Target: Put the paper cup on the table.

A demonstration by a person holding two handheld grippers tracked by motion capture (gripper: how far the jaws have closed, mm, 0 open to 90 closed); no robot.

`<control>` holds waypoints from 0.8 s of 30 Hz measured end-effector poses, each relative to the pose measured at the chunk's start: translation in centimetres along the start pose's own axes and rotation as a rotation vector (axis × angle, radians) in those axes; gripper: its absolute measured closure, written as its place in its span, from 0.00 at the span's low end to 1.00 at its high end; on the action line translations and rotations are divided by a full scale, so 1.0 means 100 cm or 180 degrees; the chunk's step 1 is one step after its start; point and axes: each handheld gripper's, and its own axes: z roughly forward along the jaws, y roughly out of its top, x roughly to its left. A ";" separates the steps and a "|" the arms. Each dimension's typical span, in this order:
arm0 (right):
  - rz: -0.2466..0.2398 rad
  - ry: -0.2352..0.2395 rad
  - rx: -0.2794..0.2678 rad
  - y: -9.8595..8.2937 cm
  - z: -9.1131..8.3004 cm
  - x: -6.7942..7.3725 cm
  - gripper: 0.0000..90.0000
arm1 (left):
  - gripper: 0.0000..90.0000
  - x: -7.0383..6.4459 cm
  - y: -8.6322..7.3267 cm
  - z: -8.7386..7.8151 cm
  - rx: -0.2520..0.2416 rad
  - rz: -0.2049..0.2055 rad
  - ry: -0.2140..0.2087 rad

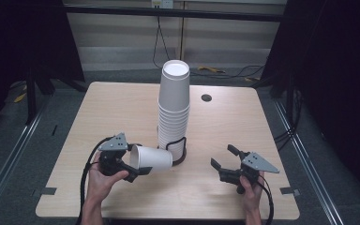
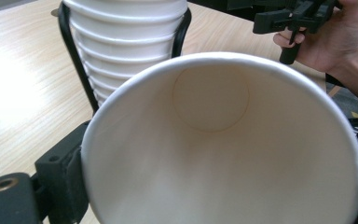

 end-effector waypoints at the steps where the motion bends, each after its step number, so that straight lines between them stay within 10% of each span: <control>1: -0.0002 -0.0067 -0.0013 -0.002 0.000 0.000 0.15 | 0.09 0.000 0.000 -0.001 0.0010 0.0013 0.0010; 12: -0.0040 -0.0483 -0.0162 -0.020 0.000 -0.001 0.15 | 0.09 0.006 -0.002 -0.022 0.0121 -0.0046 0.0138; 24: -0.0092 -0.0512 -0.0483 -0.024 -0.008 0.000 0.14 | 0.09 0.025 0.022 -0.035 0.0496 -0.0042 0.0473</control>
